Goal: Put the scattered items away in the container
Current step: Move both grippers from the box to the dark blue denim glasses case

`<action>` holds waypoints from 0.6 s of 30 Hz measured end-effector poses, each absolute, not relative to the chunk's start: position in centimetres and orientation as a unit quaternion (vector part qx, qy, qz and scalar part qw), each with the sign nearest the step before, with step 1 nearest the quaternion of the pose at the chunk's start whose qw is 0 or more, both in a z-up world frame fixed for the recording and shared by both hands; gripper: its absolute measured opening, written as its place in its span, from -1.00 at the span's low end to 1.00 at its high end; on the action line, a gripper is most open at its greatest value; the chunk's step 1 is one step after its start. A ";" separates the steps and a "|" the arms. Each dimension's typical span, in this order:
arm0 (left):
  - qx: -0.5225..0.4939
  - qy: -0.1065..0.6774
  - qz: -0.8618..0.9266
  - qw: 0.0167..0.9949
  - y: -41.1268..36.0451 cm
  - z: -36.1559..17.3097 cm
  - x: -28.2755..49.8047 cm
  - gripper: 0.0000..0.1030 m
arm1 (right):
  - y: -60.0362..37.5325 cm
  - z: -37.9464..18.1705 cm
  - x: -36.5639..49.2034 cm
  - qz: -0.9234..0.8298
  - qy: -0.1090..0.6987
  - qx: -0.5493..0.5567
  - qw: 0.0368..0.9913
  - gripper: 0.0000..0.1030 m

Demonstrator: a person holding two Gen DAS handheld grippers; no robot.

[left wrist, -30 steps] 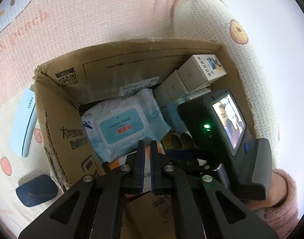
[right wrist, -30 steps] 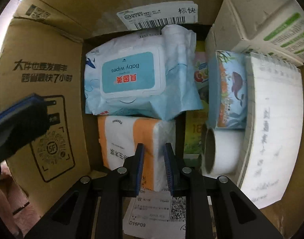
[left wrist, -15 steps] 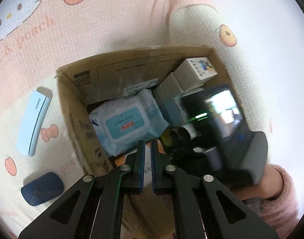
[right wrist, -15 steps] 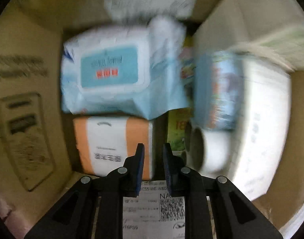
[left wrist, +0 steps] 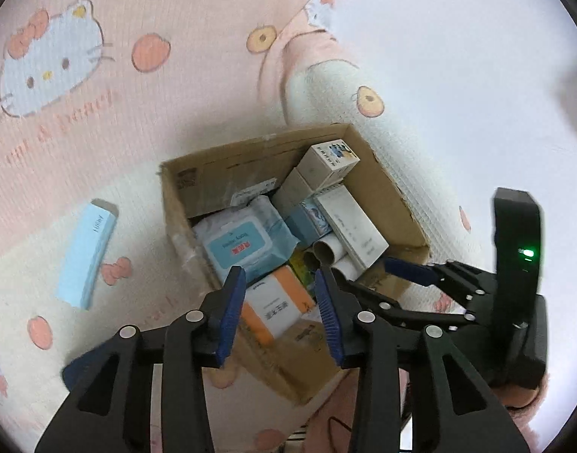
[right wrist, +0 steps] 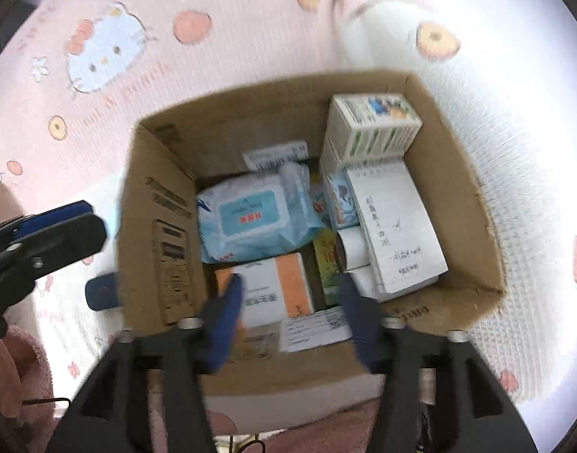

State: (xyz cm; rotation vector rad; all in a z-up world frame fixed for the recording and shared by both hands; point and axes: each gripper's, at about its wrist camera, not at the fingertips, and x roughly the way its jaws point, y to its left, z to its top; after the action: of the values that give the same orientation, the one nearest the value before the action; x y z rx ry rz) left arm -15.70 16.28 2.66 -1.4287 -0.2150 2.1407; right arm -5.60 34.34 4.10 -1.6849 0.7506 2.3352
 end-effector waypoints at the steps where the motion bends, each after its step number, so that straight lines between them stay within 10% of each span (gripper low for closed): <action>1: -0.527 -0.077 0.801 0.274 15.9 2.7 -15.4 -0.09 | 33.7 4.9 -5.5 0.787 0.245 -0.561 0.079 0.12; 18: -0.488 -0.130 0.846 0.172 0.9 -1.9 -14.0 0.02 | 20.7 7.3 -11.2 0.855 0.158 -0.493 0.036 0.33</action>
State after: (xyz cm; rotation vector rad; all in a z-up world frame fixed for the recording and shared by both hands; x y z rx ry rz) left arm -14.01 0.91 -1.86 -1.3841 -0.3681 2.4018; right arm -11.20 20.67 7.28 -1.5148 0.4858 2.6250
